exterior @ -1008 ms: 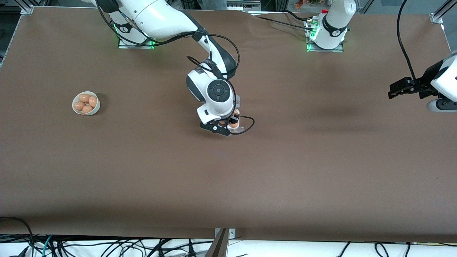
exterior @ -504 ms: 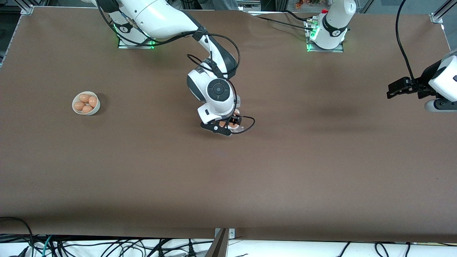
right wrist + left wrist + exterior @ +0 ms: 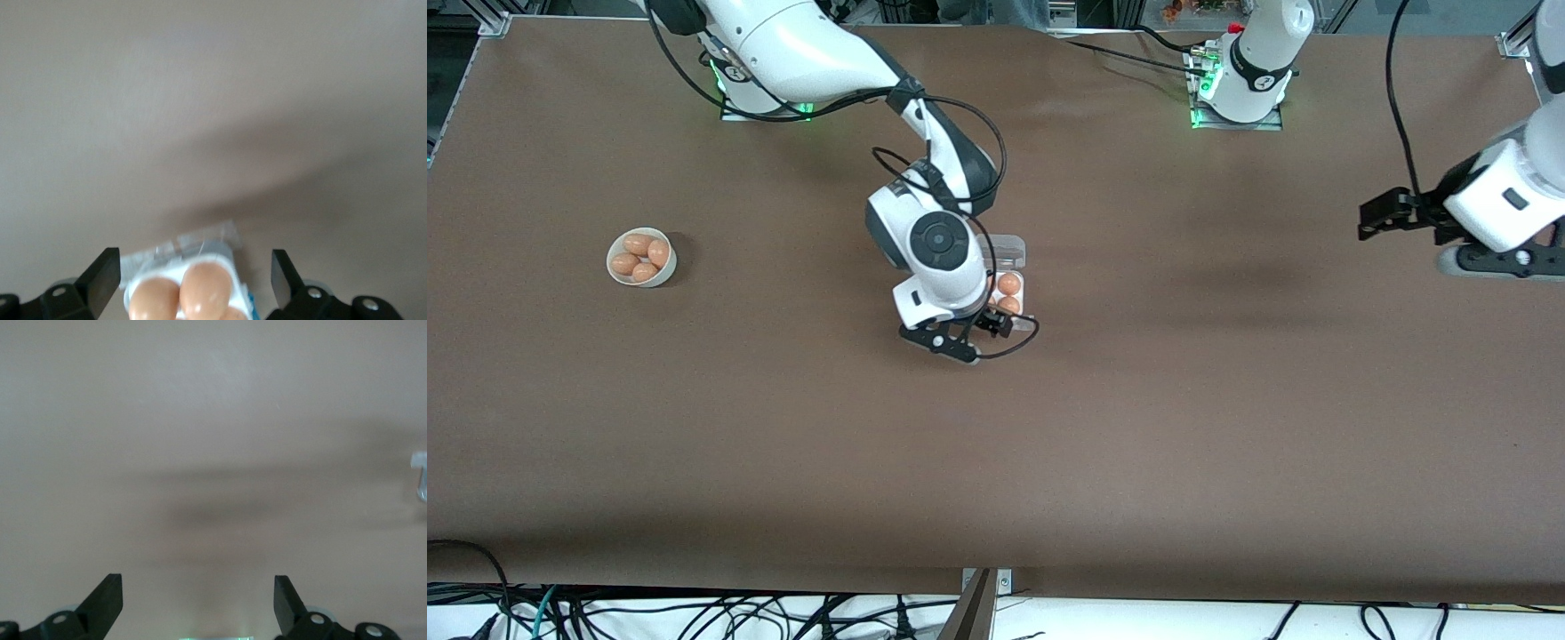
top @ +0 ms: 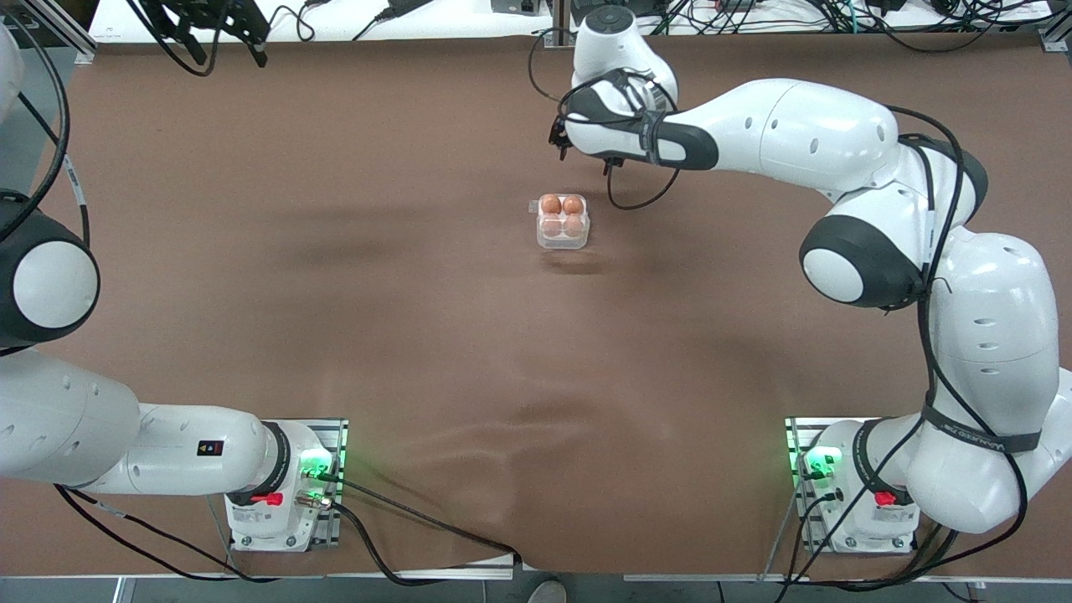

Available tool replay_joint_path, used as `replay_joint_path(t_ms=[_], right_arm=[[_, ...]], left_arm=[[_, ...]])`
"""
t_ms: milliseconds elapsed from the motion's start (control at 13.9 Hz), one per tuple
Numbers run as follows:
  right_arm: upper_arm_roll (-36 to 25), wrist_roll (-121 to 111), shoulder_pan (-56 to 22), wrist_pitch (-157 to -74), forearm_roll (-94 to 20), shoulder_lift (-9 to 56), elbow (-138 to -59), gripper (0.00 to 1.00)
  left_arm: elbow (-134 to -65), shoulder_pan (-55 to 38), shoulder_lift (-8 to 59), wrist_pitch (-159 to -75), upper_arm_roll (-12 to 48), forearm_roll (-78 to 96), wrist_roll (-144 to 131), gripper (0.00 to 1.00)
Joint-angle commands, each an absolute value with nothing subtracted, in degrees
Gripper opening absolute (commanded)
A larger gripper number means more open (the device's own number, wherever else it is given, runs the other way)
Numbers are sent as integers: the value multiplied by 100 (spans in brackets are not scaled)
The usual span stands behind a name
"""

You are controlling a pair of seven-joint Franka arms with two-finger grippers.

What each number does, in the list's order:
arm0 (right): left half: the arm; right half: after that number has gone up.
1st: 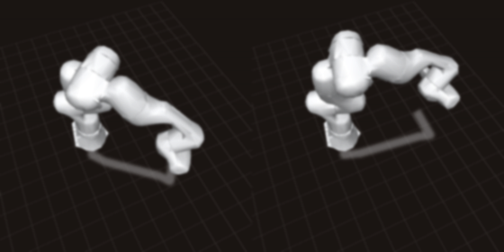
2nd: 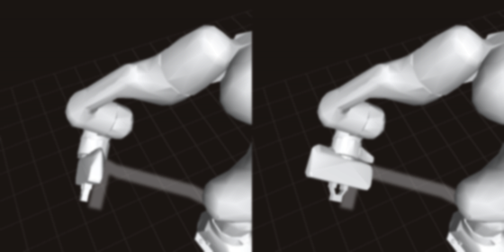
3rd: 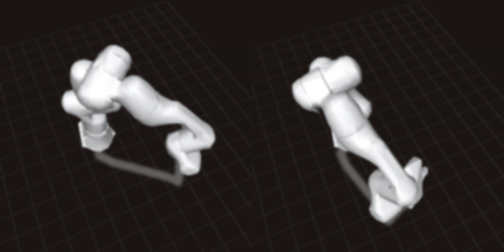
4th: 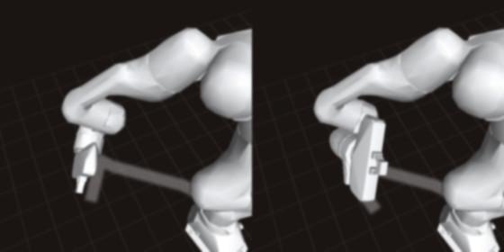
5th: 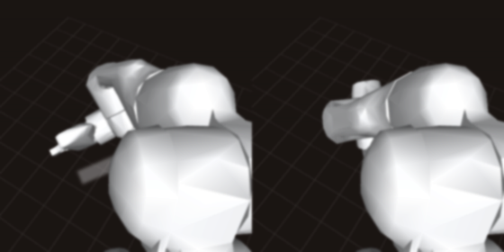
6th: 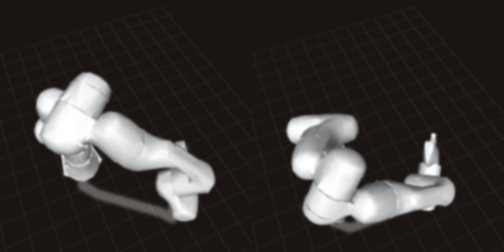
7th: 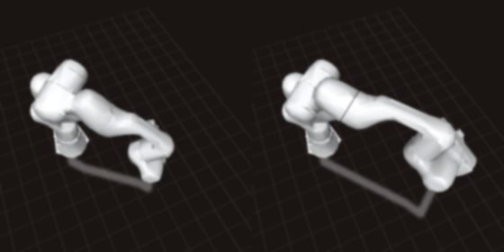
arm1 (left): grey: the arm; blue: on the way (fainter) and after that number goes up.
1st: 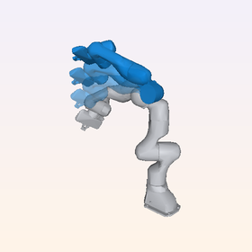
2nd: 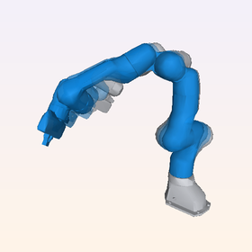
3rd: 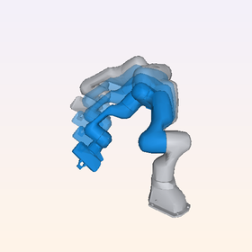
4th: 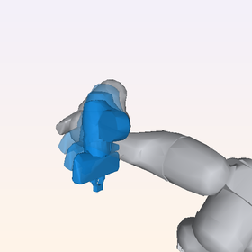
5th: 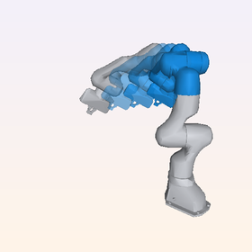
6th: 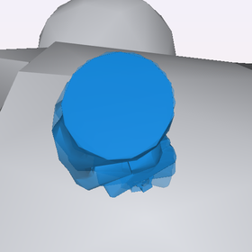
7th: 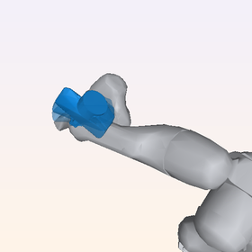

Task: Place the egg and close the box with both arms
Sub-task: 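Open and withdraw the right gripper while the left gripper approaches the box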

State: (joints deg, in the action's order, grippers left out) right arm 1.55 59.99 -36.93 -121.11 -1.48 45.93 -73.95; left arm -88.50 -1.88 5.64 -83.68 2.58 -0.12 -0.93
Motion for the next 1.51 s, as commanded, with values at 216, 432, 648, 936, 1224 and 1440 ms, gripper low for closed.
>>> replay_joint_path(t_ms=[216,432,648,936,1224,1440], right_arm=[[123,5478,-3183,-11691,-123,4360,-7348,100],[88,4801,-2831,-11391,-123,4193,-7400,100],[97,3888,-2235,-11259,-106,3475,-8022,100],[123,1763,-1338,-11320,9,1911,-9586,100],[123,985,-739,-11268,473,575,-10431,100],[123,993,-493,-10664,466,-60,-10433,100]], left_arm=[[-8754,-720,755,-7972,229,1026,-885,96],[-8745,-1298,1027,-7928,228,1283,-1658,68],[-8745,-2107,1396,-7823,229,1292,-2345,37],[-8692,-2715,2073,-7831,220,2002,-3242,19],[-8684,-3040,2539,-7866,229,2513,-3270,17],[-8596,-3479,2969,-7988,220,2531,-3278,18]])
